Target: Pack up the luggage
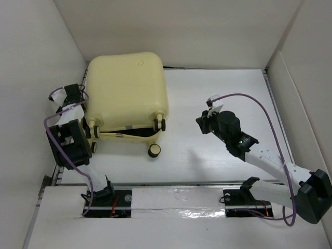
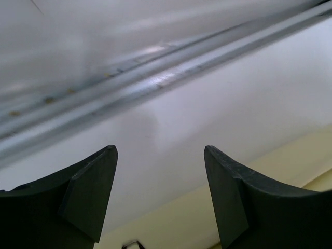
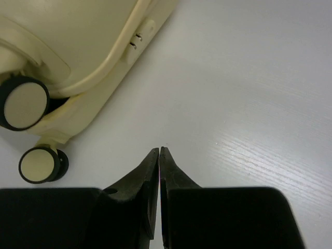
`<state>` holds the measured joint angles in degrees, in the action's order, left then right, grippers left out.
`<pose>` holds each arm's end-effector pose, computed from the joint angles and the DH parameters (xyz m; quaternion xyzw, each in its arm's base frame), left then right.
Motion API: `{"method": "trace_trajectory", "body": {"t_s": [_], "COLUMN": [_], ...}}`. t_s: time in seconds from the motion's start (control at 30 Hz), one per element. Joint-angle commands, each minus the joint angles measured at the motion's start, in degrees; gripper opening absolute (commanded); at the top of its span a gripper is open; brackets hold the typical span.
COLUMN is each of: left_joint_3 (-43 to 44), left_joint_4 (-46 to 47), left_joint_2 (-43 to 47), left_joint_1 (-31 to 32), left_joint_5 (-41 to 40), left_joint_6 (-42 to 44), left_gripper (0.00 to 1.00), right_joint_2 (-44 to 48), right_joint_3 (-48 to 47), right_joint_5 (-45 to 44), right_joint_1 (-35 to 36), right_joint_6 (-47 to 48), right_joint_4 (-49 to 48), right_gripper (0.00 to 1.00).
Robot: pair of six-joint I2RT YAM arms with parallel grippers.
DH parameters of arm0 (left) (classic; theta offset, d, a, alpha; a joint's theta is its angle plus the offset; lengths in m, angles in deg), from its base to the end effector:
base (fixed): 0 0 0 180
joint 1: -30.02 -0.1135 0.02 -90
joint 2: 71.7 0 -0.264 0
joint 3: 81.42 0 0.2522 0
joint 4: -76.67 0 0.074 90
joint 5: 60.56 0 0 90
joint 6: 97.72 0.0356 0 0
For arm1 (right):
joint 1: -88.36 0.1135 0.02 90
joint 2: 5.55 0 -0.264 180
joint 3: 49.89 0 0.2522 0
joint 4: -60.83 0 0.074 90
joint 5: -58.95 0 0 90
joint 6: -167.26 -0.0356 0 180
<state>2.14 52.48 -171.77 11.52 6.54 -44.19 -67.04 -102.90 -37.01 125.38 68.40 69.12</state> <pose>0.3644 0.1365 0.2321 -0.4846 0.7520 0.1144 0.4319 0.2004 0.1465 0.2767 -0.1649 0.7850 0.1937 0.5648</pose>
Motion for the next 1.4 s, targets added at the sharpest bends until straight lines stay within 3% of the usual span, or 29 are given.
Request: {"method": "trace_trajectory", "body": {"t_s": [0.0,0.27,0.47,0.57,0.67,0.8,0.9,0.97,1.07,1.1,1.13,1.23,1.3,1.37], "left_joint_3": [-10.4,-31.0,-43.7,-48.1,-50.8,-49.2,-43.8,-40.7,-39.0,-38.8,-38.6,-36.9,-35.2,-32.5], "left_joint_4": [4.7,13.8,16.0,15.6,14.9,11.8,10.5,8.0,6.5,6.4,6.4,10.0,13.8,18.2], "left_joint_2": [8.0,24.6,38.6,43.5,46.4,48.3,49.8,51.4,54.0,56.5,57.7,61.0,60.1,57.3], "left_joint_1": [11.4,21.3,26.8,32.0,38.1,45.0,46.7,46.7,46.7,46.7,46.7,45.7,44.5,43.5], "left_joint_5": [12.3,13.0,13.9,12.9,11.1,5.9,3.3,3.9,3.0,1.6,0.7,-0.6,-0.1,-0.1], "left_joint_6": [-5.5,-12.6,-13.5,-14.8,-15.8,-15.1,-12.0,-11.2,-11.0,-10.8,-10.7,-10.8,-11.1,-12.3], "left_gripper": [0.65,0.64,0.62,0.59,0.58,0.6,0.64,0.66,0.66,0.67,0.67,0.69,0.7,0.73], "right_joint_2": [2.2,2.3,-1.4,-3.8,-6.6,-7.5,-2.3,4.0,10.8,11.6,12.1,11.8,10.1,7.7], "right_joint_3": [0.3,0.8,-0.1,-1.2,-3.7,-9.5,-11.7,-9.8,-6.1,-5.1,-4.0,-5.5,-9.9,-13.6], "right_joint_5": [-2.3,-2.7,-0.3,1.6,5.4,7.6,7.6,8.3,11.0,12.3,13.4,13.4,4.9,-2.7], "right_joint_1": [-1.2,-6.0,-14.9,-19.0,-22.2,-24.2,-24.2,-23.3,-20.2,-19.1,-17.7,-9.1,-2.6,-0.7], "right_joint_6": [-0.1,-1.1,-2.7,-3.4,-3.5,-3.7,-2.9,-3.0,-3.8,-3.8,-3.7,-2.0,-1.1,0.5], "right_joint_4": [-0.9,0.1,1.0,0.9,0.5,2.9,7.8,8.9,8.7,8.6,8.6,9.9,11.8,11.4], "right_gripper": [0.1,0.12,0.18,0.23,0.34,0.55,0.67,0.72,0.73,0.73,0.65,0.3,0.1,0.09]}}
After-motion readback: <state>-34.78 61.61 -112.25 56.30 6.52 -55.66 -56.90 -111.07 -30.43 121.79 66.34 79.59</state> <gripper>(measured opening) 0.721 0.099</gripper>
